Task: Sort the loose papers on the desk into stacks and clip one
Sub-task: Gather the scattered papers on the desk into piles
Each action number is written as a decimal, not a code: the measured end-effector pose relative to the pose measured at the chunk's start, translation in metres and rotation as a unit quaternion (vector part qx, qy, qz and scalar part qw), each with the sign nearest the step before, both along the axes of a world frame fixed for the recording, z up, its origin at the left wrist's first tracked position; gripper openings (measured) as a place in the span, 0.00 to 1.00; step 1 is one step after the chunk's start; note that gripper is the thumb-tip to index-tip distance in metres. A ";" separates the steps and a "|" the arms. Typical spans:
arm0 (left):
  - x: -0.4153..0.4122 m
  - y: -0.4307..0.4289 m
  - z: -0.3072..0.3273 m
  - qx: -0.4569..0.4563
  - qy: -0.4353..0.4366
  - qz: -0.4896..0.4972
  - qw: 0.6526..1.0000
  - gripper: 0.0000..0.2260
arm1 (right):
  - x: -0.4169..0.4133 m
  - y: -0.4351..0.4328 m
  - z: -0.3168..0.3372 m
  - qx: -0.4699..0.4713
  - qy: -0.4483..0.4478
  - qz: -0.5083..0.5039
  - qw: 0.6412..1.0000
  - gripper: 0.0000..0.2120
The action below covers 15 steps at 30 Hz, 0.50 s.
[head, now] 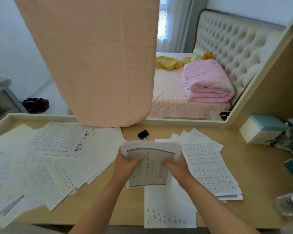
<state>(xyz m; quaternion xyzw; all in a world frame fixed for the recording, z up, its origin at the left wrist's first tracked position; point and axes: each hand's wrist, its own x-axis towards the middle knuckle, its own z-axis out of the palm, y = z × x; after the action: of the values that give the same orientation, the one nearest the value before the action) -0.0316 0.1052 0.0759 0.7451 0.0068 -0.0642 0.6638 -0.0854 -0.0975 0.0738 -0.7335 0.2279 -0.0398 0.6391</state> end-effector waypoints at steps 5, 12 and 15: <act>0.014 0.005 0.014 -0.060 -0.043 0.033 0.997 0.14 | 0.013 0.003 0.008 0.001 -0.001 -0.038 0.999 0.18; 0.030 -0.006 0.028 -0.076 -0.032 0.079 0.993 0.08 | 0.019 0.020 0.003 -0.041 0.016 -0.027 0.999 0.20; 0.039 -0.003 0.035 -0.081 -0.066 0.087 0.991 0.07 | 0.028 0.020 0.006 -0.060 -0.002 -0.043 0.997 0.17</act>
<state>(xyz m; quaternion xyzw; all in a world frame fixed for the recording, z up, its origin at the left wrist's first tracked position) 0.0070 0.1017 0.1106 0.6881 0.0224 0.0430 0.7240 -0.0571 -0.0777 0.0803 -0.7597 0.2554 -0.0820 0.5923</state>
